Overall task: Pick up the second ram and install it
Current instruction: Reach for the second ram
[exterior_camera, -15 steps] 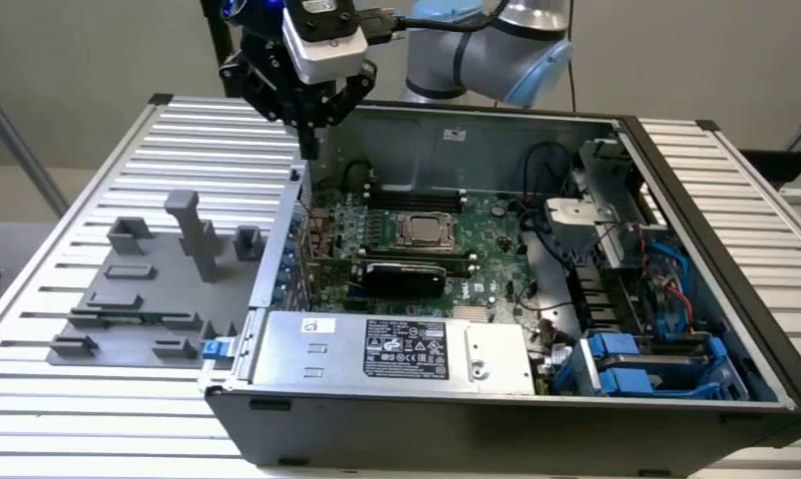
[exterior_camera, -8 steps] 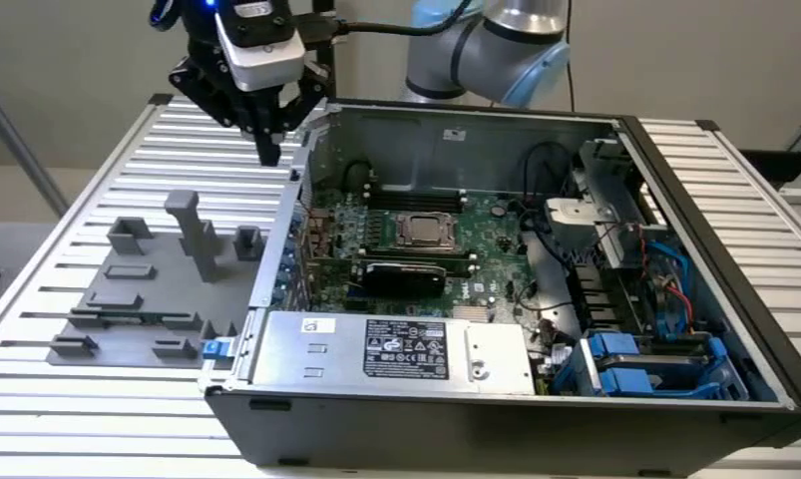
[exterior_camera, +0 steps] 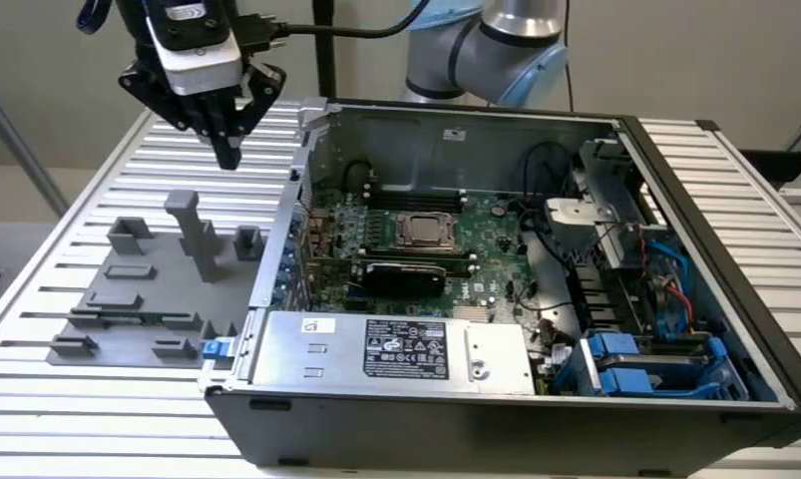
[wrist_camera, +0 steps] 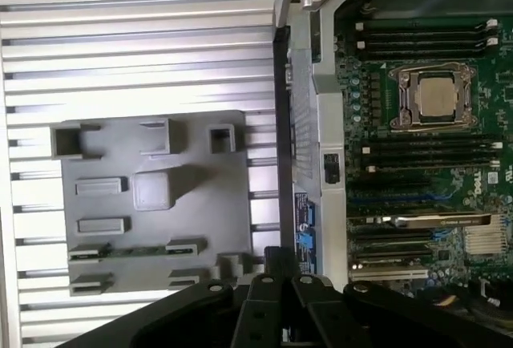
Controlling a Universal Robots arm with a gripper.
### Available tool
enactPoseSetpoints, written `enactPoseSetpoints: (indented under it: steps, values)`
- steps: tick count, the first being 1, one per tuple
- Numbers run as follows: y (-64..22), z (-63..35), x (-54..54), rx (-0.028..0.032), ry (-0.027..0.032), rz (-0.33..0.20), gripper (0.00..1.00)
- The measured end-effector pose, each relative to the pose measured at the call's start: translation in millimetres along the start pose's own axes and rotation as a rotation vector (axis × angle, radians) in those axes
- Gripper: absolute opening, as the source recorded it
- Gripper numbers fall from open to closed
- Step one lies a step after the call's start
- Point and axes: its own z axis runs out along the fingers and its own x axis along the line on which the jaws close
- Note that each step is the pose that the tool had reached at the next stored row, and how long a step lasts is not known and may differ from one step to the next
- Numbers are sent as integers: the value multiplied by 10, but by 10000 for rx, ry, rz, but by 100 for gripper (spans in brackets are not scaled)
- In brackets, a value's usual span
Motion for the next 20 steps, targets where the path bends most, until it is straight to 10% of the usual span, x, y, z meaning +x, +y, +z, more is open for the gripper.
enactPoseSetpoints:
  steps: [20]
  values:
    - [-153, 110, 849, 28, 20, 0, 0]
